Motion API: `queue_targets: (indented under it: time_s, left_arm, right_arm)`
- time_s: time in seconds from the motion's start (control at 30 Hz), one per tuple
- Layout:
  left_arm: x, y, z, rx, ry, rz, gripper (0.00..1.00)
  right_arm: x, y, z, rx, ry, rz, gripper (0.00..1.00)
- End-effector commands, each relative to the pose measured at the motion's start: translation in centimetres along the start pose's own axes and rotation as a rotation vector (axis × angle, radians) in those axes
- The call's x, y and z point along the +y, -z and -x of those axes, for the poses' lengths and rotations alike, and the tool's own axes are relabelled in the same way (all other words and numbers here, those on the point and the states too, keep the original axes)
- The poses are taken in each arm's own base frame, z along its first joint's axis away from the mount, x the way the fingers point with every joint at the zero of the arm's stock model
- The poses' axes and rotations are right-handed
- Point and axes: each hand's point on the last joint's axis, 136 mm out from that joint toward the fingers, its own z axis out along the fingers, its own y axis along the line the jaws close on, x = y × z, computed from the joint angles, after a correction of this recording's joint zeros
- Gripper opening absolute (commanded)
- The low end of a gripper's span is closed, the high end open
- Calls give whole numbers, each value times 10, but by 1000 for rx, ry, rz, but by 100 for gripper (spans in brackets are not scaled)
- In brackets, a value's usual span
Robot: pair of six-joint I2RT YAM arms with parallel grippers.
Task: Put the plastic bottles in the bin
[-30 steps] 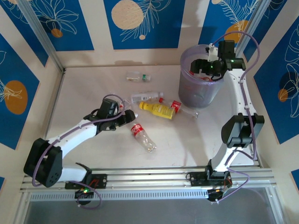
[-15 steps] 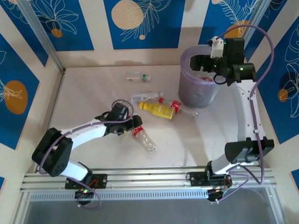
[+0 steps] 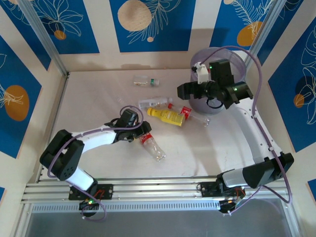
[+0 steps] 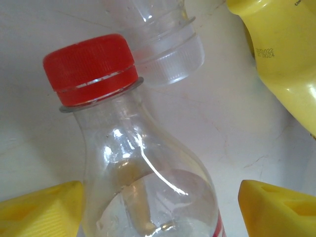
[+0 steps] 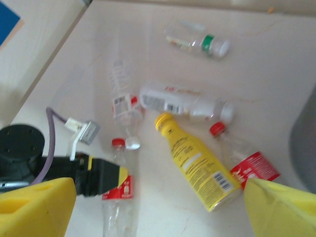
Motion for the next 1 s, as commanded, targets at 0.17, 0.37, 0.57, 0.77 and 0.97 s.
queue_targets:
  time_s: [0.17,0.37,0.57,0.77,0.97]
  left_arm:
    - [7,-13,-10,11,24,-6,73]
    - [7,-14,-10,3,40,-25,61]
    - [2,-8,-7,-16,36,-38,52]
    - [-8,4,0,-41,28,-69,44]
    - [-22,20,9,-70,37,-124,42]
  right_arm:
    - [17,-19,-45,83,-84,106,88]
    - [31,-36,-79,159,-142,199,88]
    - [44,-52,-116,242,-188,264,88]
    - [57,-70,-151,327,-242,323,87]
    - [67,-86,-182,421,-266,354,87]
